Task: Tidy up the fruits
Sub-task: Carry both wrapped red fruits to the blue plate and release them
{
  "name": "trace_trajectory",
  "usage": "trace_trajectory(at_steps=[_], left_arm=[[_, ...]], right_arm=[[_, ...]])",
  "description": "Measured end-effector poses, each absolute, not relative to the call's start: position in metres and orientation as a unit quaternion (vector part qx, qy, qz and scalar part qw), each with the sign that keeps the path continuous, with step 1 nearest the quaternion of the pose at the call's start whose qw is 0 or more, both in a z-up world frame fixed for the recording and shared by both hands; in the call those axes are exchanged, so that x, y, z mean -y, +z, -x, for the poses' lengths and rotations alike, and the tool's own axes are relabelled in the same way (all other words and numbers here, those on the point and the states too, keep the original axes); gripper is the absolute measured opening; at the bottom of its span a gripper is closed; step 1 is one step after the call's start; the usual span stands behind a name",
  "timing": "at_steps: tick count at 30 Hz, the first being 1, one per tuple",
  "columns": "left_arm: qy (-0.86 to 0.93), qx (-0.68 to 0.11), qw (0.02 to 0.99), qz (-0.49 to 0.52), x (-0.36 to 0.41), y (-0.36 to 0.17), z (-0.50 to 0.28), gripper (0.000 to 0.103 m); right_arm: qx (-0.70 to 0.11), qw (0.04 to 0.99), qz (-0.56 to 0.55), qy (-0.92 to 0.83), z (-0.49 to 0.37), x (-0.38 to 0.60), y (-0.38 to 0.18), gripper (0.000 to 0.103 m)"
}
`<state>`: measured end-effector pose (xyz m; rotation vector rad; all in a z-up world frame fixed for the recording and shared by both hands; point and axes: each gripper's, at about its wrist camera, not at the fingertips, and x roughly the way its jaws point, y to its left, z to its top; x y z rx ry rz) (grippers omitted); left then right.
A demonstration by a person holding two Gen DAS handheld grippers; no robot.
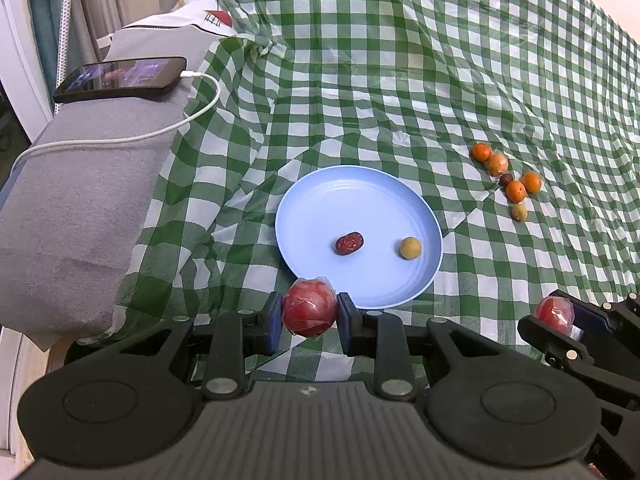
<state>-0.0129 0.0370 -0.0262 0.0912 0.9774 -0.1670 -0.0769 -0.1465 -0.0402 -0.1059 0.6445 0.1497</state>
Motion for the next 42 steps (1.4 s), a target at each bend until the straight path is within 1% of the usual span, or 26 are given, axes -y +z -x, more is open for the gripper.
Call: trace_trajectory(at_steps=[14, 25, 42], left_arm=[[-0.08, -0.479, 0.873, -0.039, -0.035, -0.037, -0.013, 0.031], [-0.082, -0.473, 0.876, -0.051, -0.023, -0.046, -0.056, 0.031], [-0.077, -0.516, 0.849, -0.087, -0.008, -0.1, -0.124, 0.031]], right_arm=[[-0.339, 0.936, 0.062, 0.077, 0.052, 0.144, -0.05, 0.032], [-0.354, 0.93, 0.063, 0.078, -0.003, 0.137, -0.063, 0.032], [-0.399, 0.911, 0.062, 0.084, -0.076, 0.136, -0.101, 0.032]])
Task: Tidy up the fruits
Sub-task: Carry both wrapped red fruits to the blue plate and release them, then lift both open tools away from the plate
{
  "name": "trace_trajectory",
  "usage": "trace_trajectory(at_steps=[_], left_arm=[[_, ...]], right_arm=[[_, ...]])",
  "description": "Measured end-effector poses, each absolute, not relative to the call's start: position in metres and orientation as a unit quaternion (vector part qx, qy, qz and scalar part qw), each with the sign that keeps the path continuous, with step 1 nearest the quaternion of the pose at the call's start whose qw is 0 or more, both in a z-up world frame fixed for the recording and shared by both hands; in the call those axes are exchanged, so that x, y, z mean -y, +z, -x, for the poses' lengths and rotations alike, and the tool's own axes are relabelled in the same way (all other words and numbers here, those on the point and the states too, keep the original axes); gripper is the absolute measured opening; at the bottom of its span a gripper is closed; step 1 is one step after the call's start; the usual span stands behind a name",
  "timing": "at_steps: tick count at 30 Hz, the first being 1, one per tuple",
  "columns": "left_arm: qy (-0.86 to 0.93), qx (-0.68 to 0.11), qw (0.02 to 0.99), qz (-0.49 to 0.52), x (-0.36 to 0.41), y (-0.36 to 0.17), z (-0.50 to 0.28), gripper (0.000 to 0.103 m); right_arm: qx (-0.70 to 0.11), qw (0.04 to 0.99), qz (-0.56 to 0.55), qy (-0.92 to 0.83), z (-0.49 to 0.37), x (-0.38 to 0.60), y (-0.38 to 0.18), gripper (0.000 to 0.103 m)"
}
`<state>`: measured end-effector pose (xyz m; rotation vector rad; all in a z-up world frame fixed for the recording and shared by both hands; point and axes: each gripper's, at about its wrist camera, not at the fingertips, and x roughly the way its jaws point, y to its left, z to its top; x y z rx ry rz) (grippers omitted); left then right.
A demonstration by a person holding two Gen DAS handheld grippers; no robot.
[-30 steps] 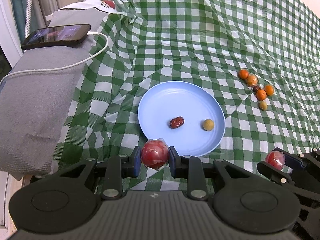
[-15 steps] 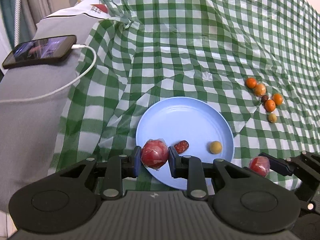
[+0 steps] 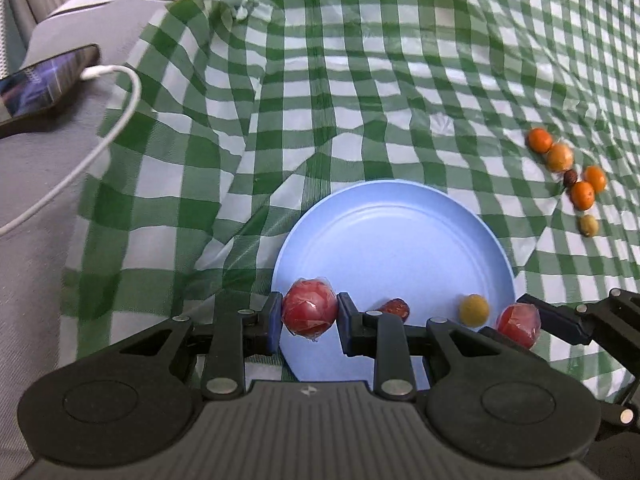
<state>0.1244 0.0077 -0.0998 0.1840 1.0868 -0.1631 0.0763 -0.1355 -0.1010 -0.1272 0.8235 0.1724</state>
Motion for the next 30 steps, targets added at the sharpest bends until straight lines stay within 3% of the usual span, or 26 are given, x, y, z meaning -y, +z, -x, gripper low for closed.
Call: trace_trajectory(at_steps=[6, 7, 8, 9, 10, 12, 14, 20, 30], left_arm=[[-0.076, -0.521, 0.844, -0.101, -0.002, -0.112, -0.142, 0.032], [-0.077, -0.518, 0.846, -0.102, -0.001, -0.113, -0.145, 0.039], [-0.079, -0.515, 0.847, -0.103, 0.0, -0.113, -0.147, 0.049], [-0.08, -0.512, 0.849, -0.104, 0.001, -0.112, -0.148, 0.079], [-0.079, -0.504, 0.854, -0.104, 0.001, -0.108, -0.149, 0.101], [-0.073, -0.47, 0.873, -0.106, 0.001, -0.097, -0.143, 0.103], [-0.083, -0.463, 0.875, -0.117, 0.002, -0.089, -0.138, 0.103], [-0.085, -0.472, 0.869, -0.125, -0.005, -0.073, -0.095, 0.103], [-0.072, -0.464, 0.878, -0.089, -0.027, -0.042, -0.012, 0.103]], right_arm=[[-0.413, 0.904, 0.066, 0.083, -0.095, 0.137, -0.113, 0.032], [-0.418, 0.902, 0.068, 0.088, -0.099, 0.136, -0.116, 0.033], [-0.422, 0.899, 0.07, 0.093, -0.103, 0.136, -0.118, 0.033], [-0.424, 0.898, 0.071, 0.095, -0.106, 0.135, -0.119, 0.035], [-0.426, 0.897, 0.072, 0.096, -0.109, 0.134, -0.12, 0.047], [-0.42, 0.899, 0.072, 0.098, -0.111, 0.134, -0.117, 0.07], [-0.406, 0.906, 0.074, 0.092, -0.107, 0.135, -0.11, 0.085], [-0.416, 0.903, 0.047, 0.094, -0.068, 0.139, -0.091, 0.096], [-0.41, 0.905, 0.034, 0.105, 0.003, 0.126, -0.071, 0.1]])
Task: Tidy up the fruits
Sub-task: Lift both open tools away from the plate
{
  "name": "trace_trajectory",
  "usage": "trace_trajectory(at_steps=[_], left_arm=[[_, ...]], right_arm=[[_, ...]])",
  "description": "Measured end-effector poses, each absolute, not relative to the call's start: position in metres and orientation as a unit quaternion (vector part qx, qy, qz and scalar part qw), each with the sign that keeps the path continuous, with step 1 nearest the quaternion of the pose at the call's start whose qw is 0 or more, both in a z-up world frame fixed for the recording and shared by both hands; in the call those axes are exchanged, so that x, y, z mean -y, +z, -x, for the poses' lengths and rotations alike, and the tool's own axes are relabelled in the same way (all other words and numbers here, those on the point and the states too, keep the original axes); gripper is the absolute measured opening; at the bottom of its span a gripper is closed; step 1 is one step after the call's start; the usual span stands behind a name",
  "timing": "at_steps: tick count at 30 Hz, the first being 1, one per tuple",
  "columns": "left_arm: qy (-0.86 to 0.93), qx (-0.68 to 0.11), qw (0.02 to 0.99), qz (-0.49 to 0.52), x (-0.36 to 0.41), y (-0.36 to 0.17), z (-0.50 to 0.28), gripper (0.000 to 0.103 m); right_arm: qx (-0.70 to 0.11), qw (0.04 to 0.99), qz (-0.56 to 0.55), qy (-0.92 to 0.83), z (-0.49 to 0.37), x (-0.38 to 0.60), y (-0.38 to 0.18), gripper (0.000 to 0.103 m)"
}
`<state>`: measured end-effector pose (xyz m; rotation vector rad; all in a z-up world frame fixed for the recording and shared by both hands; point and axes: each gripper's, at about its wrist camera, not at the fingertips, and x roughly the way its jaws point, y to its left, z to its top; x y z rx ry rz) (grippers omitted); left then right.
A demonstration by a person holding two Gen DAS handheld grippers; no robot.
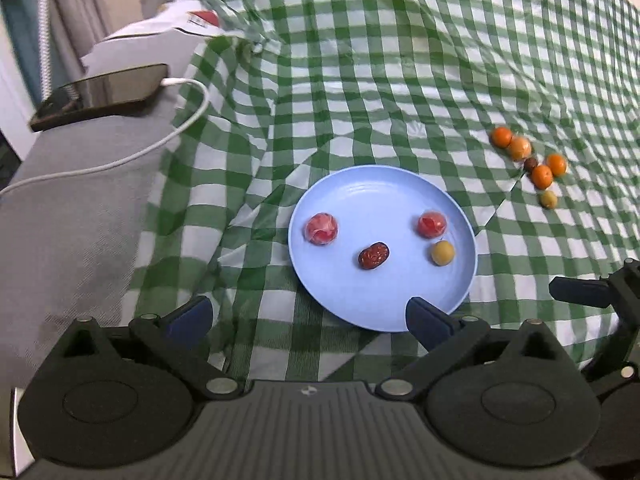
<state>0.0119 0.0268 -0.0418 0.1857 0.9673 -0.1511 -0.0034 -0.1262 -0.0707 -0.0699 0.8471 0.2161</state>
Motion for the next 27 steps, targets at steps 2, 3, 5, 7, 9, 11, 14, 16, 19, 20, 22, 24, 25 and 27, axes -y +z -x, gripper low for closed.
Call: trace_trajectory(at_steps=[2, 3, 5, 7, 9, 11, 14, 16, 19, 20, 22, 24, 25, 27], left_arm=[[-0.067, -0.458, 0.882, -0.088, -0.028, -0.036, -0.005, 0.103], [-0.066, -0.455, 0.884, -0.088, -0.028, -0.034, -0.002, 0.103], [-0.063, -0.448, 0.888, -0.084, -0.029, -0.028, 0.006, 0.103], [-0.063, -0.443, 0.891, -0.081, -0.031, -0.024, 0.01, 0.103], [-0.06, -0.437, 0.893, -0.085, -0.03, -0.019, 0.014, 0.103], [-0.06, -0.434, 0.894, -0.092, -0.027, -0.017, 0.016, 0.103], [-0.058, -0.424, 0.9, -0.083, -0.027, -0.012, 0.023, 0.103], [-0.061, -0.425, 0.9, -0.081, -0.026, -0.012, 0.027, 0.103], [-0.063, -0.422, 0.899, -0.097, -0.022, -0.012, 0.032, 0.103], [-0.063, -0.421, 0.899, -0.099, -0.023, -0.012, 0.032, 0.103], [-0.063, -0.421, 0.9, -0.095, -0.023, -0.011, 0.034, 0.103], [-0.063, -0.419, 0.901, -0.094, -0.024, -0.009, 0.035, 0.103], [-0.063, -0.418, 0.901, -0.096, -0.024, -0.009, 0.035, 0.103], [-0.062, -0.419, 0.901, -0.097, -0.023, -0.009, 0.036, 0.103]], right_arm=[[-0.397, 0.911, 0.035, 0.101, 0.01, 0.125, -0.065, 0.1], [-0.392, 0.914, 0.035, 0.099, 0.013, 0.125, -0.063, 0.1], [-0.384, 0.918, 0.036, 0.093, 0.019, 0.126, -0.058, 0.101], [-0.375, 0.922, 0.035, 0.088, 0.024, 0.126, -0.054, 0.101], [-0.363, 0.927, 0.034, 0.088, 0.028, 0.128, -0.051, 0.101], [-0.351, 0.932, 0.033, 0.088, 0.034, 0.13, -0.047, 0.101], [-0.345, 0.934, 0.033, 0.085, 0.037, 0.133, -0.044, 0.101], [-0.34, 0.936, 0.031, 0.083, 0.04, 0.133, -0.042, 0.101], [-0.335, 0.938, 0.028, 0.083, 0.045, 0.132, -0.042, 0.101], [-0.334, 0.938, 0.028, 0.083, 0.046, 0.132, -0.041, 0.101], [-0.333, 0.939, 0.028, 0.081, 0.047, 0.131, -0.041, 0.101], [-0.331, 0.94, 0.028, 0.079, 0.048, 0.13, -0.04, 0.101], [-0.33, 0.94, 0.027, 0.078, 0.048, 0.13, -0.04, 0.101], [-0.33, 0.941, 0.026, 0.078, 0.049, 0.13, -0.04, 0.101]])
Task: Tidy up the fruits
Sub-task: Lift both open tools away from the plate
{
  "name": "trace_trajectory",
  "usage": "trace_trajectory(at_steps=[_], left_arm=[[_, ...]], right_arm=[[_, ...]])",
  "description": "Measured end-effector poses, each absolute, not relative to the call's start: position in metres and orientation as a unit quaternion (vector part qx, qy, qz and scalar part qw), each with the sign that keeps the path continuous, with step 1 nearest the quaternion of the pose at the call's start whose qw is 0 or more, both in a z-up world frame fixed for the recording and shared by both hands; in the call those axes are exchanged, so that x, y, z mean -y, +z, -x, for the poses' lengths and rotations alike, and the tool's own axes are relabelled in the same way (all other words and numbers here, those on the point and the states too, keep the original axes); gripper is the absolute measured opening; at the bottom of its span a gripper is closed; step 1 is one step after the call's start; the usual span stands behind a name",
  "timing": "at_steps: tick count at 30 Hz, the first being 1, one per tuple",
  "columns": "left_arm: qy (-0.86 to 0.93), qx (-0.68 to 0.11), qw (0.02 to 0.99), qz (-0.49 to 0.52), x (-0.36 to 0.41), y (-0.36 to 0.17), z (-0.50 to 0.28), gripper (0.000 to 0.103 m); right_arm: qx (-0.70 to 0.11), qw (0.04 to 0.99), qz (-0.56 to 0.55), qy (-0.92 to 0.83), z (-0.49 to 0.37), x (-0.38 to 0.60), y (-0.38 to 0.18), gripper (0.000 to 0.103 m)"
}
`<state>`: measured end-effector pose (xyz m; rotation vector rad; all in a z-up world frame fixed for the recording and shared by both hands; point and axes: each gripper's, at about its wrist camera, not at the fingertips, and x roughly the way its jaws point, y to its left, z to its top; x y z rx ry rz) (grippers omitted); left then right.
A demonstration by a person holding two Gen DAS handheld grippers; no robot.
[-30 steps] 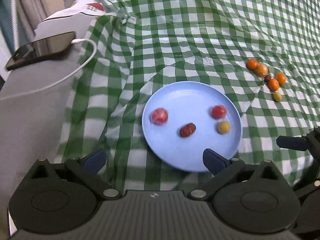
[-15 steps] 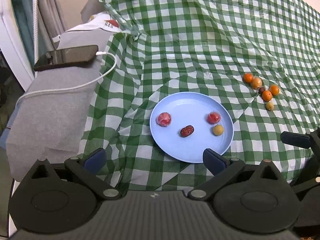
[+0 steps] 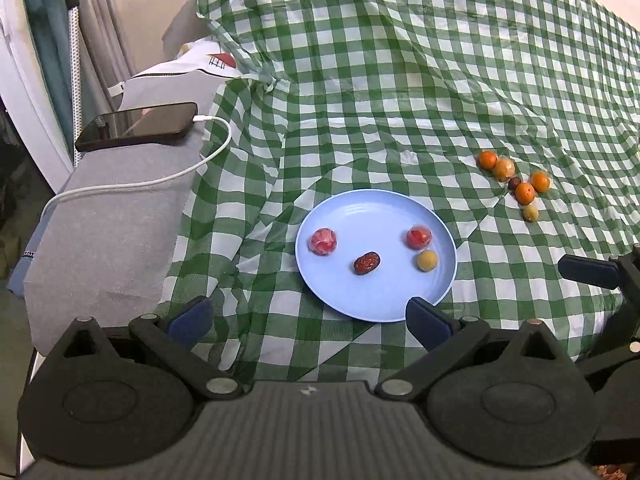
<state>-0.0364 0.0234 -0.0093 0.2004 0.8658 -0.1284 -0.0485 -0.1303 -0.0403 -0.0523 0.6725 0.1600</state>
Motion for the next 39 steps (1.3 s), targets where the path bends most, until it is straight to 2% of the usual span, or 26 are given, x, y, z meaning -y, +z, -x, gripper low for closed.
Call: trace_trajectory(at_steps=[39], left_arm=[[-0.059, -0.436, 0.891, -0.113, -0.019, -0.018, 0.029, 0.103]], right_arm=[[-0.347, 0.935, 0.009, 0.076, 0.039, 0.132, -0.052, 0.101]])
